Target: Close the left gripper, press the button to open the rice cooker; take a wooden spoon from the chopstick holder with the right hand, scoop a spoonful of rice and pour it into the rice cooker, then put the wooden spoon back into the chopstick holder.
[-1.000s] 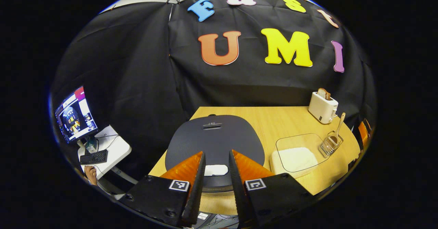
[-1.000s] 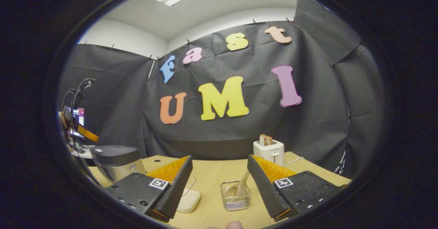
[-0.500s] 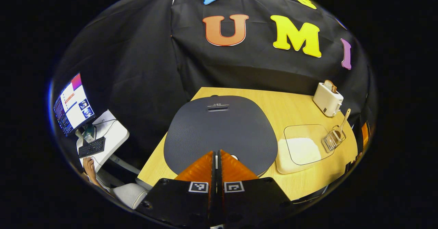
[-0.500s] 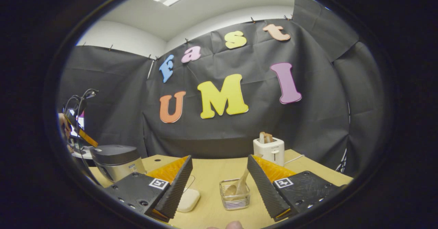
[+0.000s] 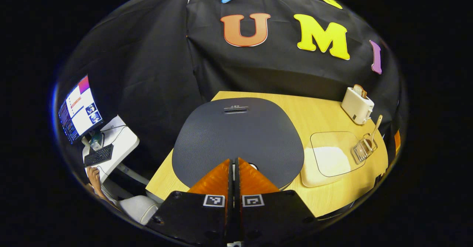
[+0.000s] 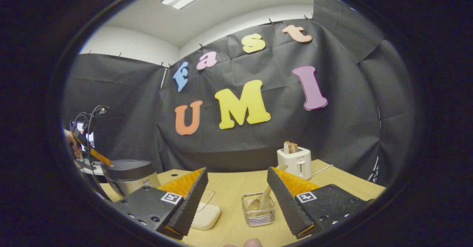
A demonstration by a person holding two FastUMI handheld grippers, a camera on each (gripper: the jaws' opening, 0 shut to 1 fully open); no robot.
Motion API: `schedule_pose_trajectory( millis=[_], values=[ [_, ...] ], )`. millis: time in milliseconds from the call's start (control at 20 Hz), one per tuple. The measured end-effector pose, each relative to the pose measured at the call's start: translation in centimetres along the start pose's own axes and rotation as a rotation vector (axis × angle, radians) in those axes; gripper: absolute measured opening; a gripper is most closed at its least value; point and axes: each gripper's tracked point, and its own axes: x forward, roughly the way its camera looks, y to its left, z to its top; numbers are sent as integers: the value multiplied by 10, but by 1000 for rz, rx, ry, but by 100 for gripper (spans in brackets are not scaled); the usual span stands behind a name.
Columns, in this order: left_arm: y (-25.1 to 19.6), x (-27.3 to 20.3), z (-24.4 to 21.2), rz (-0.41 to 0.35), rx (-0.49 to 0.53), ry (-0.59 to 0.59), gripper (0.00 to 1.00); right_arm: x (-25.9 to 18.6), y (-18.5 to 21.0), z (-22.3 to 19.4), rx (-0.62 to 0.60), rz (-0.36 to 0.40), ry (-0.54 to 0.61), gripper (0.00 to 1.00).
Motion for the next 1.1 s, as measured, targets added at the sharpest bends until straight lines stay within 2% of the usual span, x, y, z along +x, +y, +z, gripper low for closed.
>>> schedule_pose_trajectory(
  millis=[50,100,150,200,250,400,550,600,650,750,850,900,950,1100],
  values=[
    [1,1,1,-9,-16,-5,3,0,1,0,-7,1,-3,91],
    [0,-1,2,-13,-44,-8,3,-1,0,1,-10,-1,-3,95],
    [1,1,3,-17,-64,-5,4,-3,0,1,-11,-4,-2,95],
    [1,0,7,-24,-70,-16,3,-5,-1,2,-11,-8,2,91],
    [1,-6,9,-24,-73,-21,3,-7,-2,2,-15,-15,3,95],
    [-9,-17,45,-57,-60,-162,5,-12,-9,11,-25,-41,-8,91],
    [-22,-42,93,-42,-17,-372,63,-20,-12,23,-37,-57,-33,95],
    [-23,-46,101,-13,9,-414,82,-22,-13,26,-44,-61,-38,92],
    [-21,-60,107,1,30,-446,100,-24,-14,29,-53,-65,-41,96],
    [-40,-68,107,-31,31,-464,100,-29,-16,34,-70,-74,-48,95],
    [-37,-72,111,1,50,-510,99,-32,-18,38,-86,-82,-52,92],
    [-35,-72,111,10,62,-525,95,-33,-20,39,-95,-87,-52,96],
    [-40,-77,107,8,66,-545,99,-35,-24,38,-105,-95,-51,96],
    [-47,-82,94,0,44,-599,99,-33,-39,30,-103,-117,-20,99]
  ],
)
